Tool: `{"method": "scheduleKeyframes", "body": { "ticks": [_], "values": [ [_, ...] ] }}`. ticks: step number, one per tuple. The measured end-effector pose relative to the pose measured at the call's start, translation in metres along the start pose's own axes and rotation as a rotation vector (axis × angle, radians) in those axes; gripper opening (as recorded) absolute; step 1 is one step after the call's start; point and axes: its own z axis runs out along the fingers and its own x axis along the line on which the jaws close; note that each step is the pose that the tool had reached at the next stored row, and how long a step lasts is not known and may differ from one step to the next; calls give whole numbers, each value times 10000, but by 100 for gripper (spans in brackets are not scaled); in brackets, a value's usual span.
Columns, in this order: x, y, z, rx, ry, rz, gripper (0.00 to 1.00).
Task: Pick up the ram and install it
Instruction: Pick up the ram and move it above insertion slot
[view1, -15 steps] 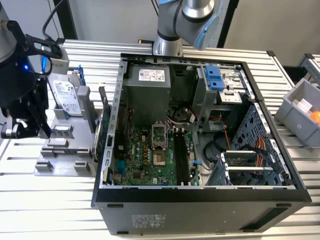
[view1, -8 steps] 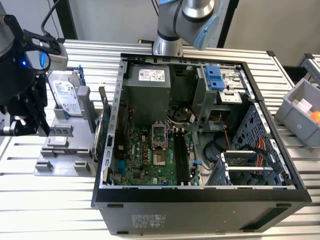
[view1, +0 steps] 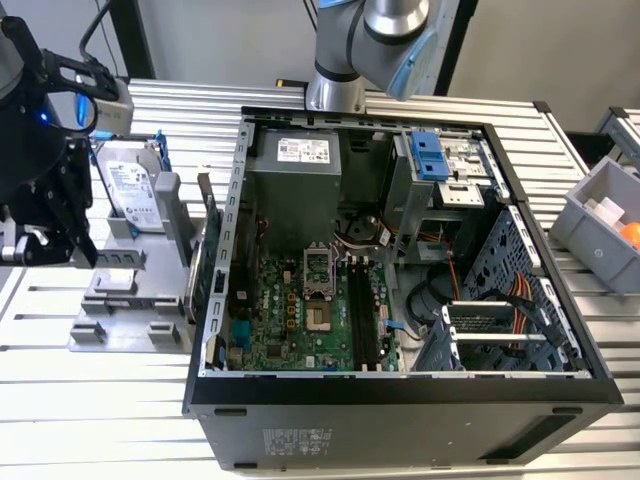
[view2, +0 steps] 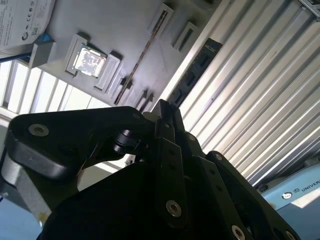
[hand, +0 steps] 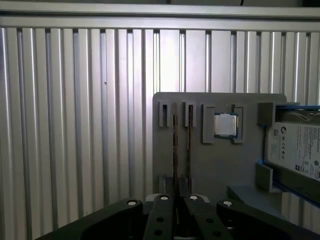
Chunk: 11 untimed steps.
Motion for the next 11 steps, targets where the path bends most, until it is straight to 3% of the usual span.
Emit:
{"method": "scheduleKeyframes", "body": {
  "ticks": [11],
  "values": [
    [-3, 0, -63, 0, -12, 0, 0]
  ]
}}
